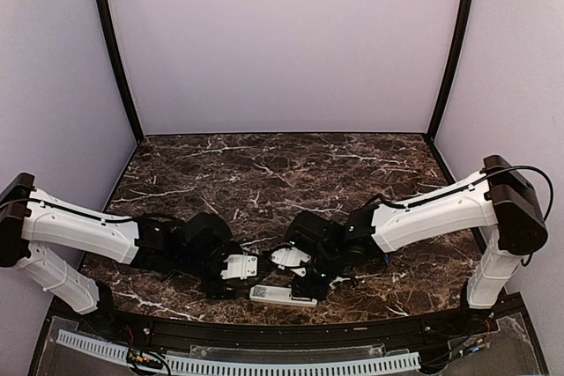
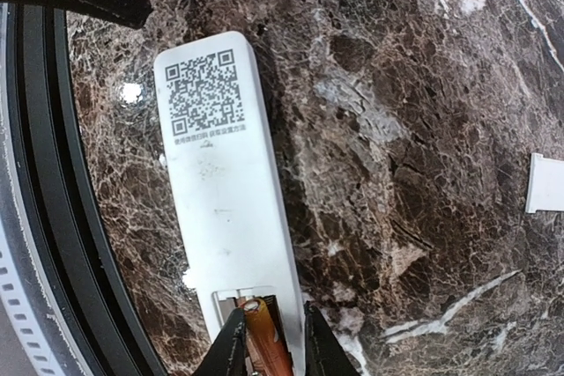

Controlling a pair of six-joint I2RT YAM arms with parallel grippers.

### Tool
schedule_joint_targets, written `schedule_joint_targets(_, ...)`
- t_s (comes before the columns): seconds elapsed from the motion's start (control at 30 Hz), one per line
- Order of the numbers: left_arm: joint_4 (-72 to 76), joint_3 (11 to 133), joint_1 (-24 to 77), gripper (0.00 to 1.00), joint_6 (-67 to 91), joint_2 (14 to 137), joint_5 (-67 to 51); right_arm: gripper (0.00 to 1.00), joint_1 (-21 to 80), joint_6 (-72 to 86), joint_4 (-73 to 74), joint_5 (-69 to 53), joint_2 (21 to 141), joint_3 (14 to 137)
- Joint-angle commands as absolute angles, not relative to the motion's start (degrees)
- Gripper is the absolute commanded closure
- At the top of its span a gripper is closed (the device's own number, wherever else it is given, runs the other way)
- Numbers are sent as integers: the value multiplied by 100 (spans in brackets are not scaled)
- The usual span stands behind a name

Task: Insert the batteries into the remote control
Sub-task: Press the battery in the battery compartment.

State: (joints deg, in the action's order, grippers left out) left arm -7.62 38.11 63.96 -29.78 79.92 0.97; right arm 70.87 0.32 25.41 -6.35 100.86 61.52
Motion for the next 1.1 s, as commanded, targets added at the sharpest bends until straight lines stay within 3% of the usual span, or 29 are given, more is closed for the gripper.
schedule_joint_targets(0.0,-631,3775,6060,20,-2806,7591,275,79,7246,-114,2536,-833,10023,6080)
schedule_joint_targets(1.07,-646,3915,5534,17,-2565,7312,217,82,7457,-47,2918,-579,10059,6299)
